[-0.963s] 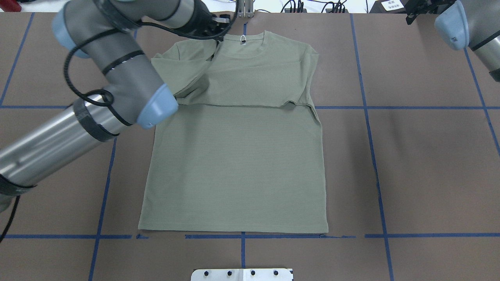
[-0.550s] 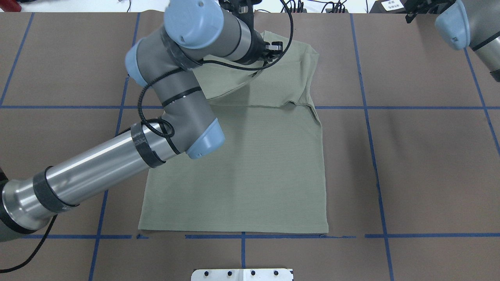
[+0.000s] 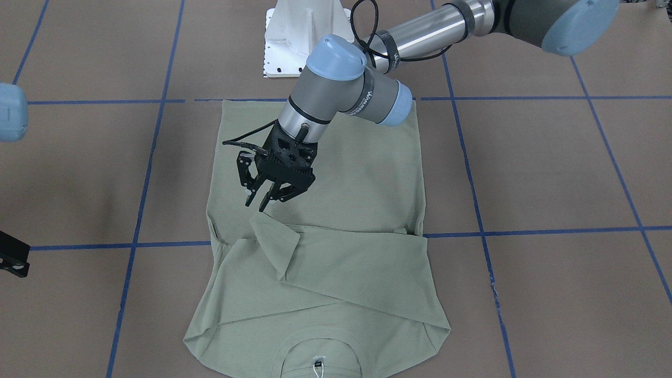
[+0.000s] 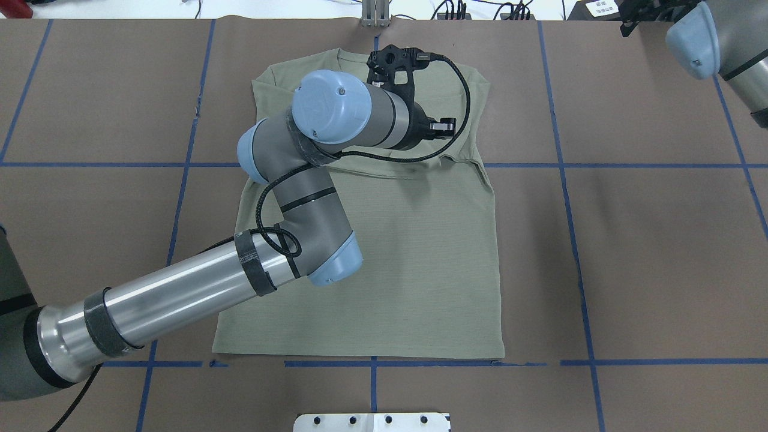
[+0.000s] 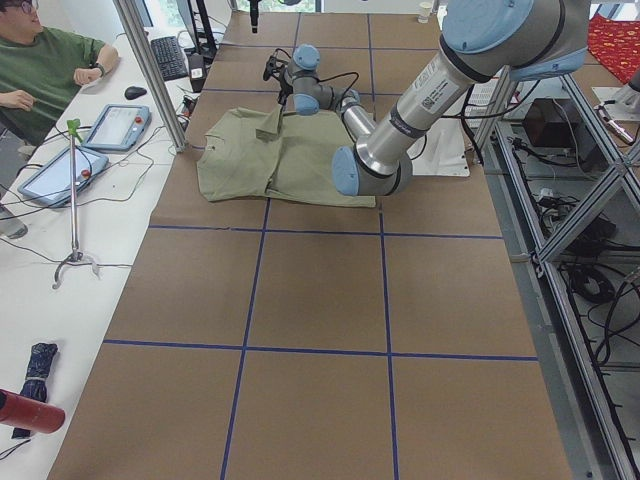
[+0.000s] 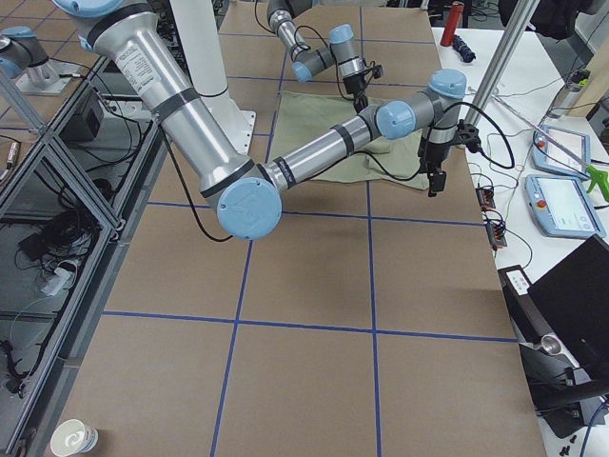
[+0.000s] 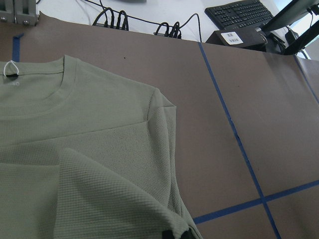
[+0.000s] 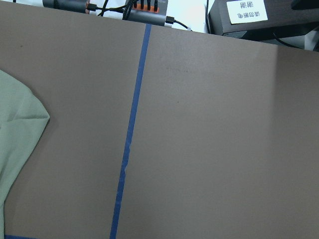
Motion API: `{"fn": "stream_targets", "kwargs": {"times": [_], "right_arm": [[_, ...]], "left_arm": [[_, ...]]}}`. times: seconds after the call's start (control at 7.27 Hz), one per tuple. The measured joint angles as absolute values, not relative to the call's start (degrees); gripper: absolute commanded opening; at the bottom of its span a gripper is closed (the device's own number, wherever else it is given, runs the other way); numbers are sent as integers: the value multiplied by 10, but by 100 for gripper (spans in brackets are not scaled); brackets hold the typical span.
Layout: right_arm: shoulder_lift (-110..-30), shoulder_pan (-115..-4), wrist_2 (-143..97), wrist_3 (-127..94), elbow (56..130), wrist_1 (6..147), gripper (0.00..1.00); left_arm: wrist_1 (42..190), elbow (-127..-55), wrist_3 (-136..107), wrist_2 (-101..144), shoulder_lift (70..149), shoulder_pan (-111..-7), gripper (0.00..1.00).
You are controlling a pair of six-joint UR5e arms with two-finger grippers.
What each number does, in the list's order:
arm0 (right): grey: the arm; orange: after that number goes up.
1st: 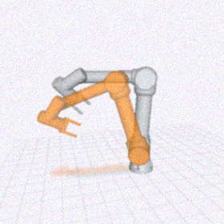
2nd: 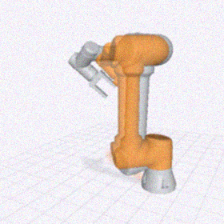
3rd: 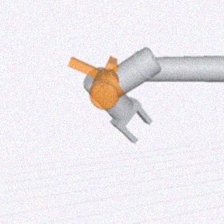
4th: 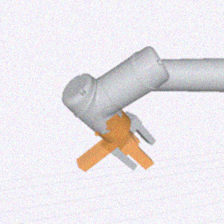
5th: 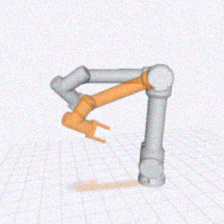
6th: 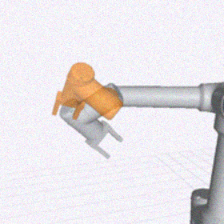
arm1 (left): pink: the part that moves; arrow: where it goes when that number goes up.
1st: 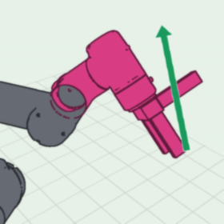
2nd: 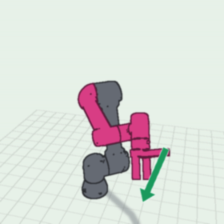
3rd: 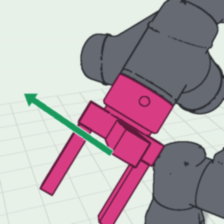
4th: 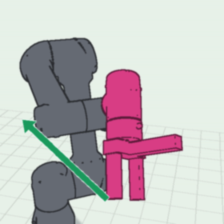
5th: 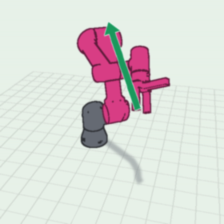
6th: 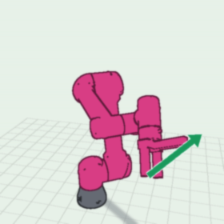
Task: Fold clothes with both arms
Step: 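Carry the grasped sleeve with the left gripper across the shirt body, then release the sleeve and withdraw the left gripper while right gripper moves to shoulder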
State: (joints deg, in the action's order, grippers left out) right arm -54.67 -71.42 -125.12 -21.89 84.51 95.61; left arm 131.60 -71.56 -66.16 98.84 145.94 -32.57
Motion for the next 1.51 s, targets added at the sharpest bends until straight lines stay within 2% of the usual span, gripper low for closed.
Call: {"fn": "stream_targets", "kwargs": {"times": [0.28,0.55,0.83,1.1,1.24,1.38,1.51], "right_arm": [[-540,-700,-1251,-243,846,952,100],[-502,-655,-1245,-321,845,949,100],[-461,-608,-1225,-392,840,949,100],[-414,-549,-1168,-462,817,951,99],[-381,-515,-1130,-496,788,951,95],[-350,-479,-1085,-530,756,951,86],[-321,-447,-1043,-554,724,950,83]], "left_arm": [[1305,-730,-653,1018,1454,-321,100],[1227,-770,-612,1106,1429,-357,100],[1135,-827,-521,1168,1365,-425,100],[1112,-848,-397,1207,1289,-506,100],[1110,-848,-327,1215,1260,-544,100],[1110,-846,-279,1224,1239,-573,100],[1112,-842,-253,1242,1226,-592,100]]}}
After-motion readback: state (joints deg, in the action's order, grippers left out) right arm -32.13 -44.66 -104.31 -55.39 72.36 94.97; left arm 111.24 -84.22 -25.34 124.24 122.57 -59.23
